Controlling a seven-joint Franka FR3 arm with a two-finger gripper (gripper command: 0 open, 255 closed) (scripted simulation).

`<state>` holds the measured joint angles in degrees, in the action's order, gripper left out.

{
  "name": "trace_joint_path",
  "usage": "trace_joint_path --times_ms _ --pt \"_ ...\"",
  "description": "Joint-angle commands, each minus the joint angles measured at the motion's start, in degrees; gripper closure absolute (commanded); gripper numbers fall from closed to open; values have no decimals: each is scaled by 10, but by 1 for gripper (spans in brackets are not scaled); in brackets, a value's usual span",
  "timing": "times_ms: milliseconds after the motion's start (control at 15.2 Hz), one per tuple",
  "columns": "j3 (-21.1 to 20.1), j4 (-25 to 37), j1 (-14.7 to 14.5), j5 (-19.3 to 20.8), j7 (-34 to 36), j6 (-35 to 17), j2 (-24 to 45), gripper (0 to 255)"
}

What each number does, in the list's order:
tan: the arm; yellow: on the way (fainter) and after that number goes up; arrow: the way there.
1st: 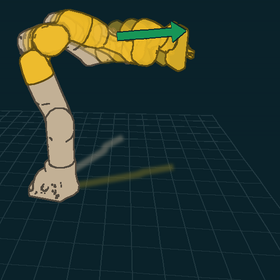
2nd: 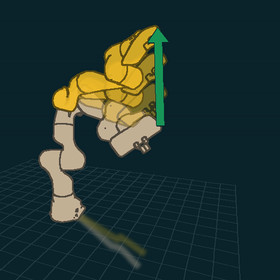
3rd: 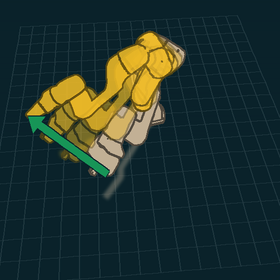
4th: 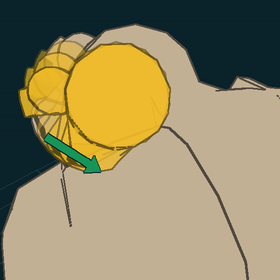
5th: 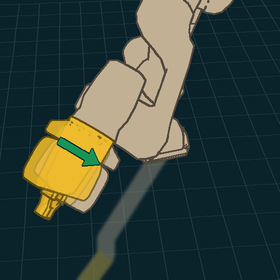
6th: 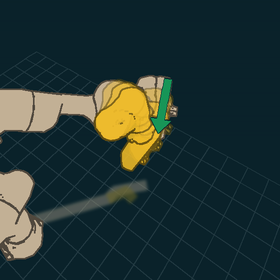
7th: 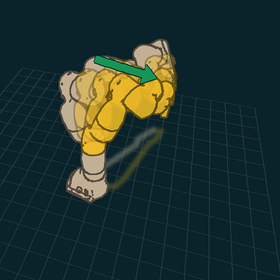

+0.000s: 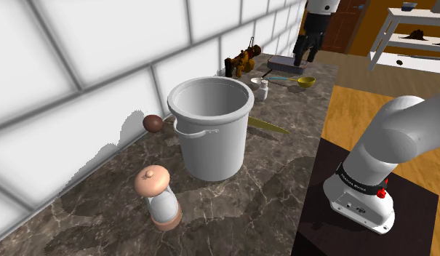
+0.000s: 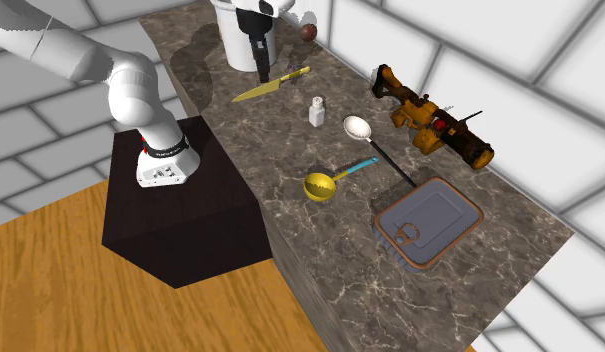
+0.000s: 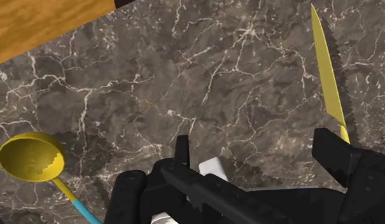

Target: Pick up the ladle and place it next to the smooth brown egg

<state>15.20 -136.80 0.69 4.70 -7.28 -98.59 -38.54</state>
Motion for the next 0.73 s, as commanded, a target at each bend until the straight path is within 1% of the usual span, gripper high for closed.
trace_joint_path --times_ms 0,330,528,660 --pt "29 7 1 11 -42 -14 26 0" --pt "98 42 -6 19 -141 -55 115 0" --pt "139 73 -13 10 -205 -77 178 0" --pt "165 97 -18 -3 -250 -90 225 0"
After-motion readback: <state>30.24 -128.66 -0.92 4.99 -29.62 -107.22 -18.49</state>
